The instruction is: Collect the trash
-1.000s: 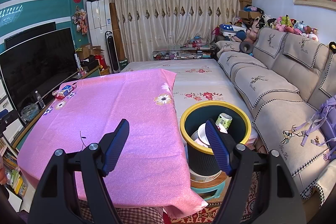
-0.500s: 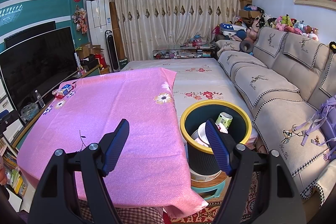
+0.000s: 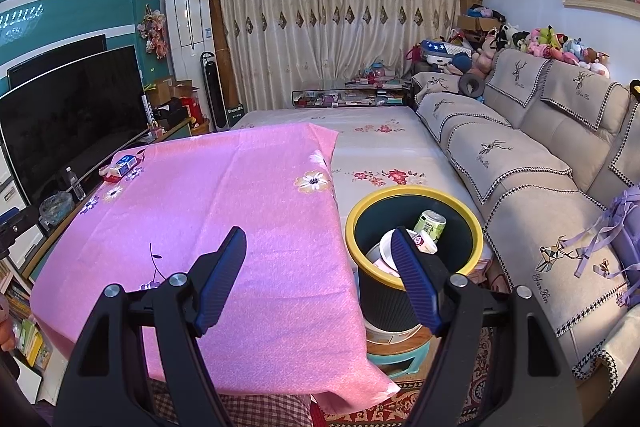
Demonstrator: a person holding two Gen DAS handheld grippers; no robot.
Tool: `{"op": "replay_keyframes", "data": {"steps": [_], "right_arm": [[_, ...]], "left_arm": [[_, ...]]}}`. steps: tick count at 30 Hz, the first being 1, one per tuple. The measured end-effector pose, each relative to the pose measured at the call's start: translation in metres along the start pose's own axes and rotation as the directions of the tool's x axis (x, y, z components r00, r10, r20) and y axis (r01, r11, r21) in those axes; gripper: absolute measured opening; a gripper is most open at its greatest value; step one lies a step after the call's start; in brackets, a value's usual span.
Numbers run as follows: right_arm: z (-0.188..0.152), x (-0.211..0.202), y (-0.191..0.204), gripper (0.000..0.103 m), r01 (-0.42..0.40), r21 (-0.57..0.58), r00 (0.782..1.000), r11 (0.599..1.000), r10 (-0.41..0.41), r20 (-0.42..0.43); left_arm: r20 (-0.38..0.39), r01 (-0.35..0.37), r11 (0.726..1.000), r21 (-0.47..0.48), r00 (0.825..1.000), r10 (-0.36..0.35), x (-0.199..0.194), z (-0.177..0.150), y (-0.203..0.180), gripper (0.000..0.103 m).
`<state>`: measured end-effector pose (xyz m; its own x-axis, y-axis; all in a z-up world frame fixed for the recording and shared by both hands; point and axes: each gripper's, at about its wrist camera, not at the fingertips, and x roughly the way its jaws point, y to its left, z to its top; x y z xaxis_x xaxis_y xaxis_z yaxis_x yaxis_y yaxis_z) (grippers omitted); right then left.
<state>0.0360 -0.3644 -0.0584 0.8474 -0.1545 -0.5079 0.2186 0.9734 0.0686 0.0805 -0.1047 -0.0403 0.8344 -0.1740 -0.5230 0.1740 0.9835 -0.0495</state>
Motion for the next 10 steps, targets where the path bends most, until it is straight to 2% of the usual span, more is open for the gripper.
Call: {"op": "replay_keyframes", "data": {"steps": [6,8,10], "right_arm": [[0.015,0.032,0.014,0.071,-0.056,-0.034,0.997,0.998,0.054,-0.054],[0.024,0.052,0.022,0.077,-0.091,-0.039,0.993,0.995,0.087,-0.082],[0.035,0.077,0.032,0.090,-0.108,-0.042,0.990,0.993,0.103,-0.101]], "left_arm": [[-0.081,-0.018,1.000,0.000,0.997,0.018,0.051,0.015,0.012,0.098],[-0.092,-0.040,0.999,0.004,0.995,0.040,0.075,0.021,0.020,0.098],[-0.120,-0.065,0.998,0.007,0.991,0.066,0.107,0.027,0.030,0.098]]}}
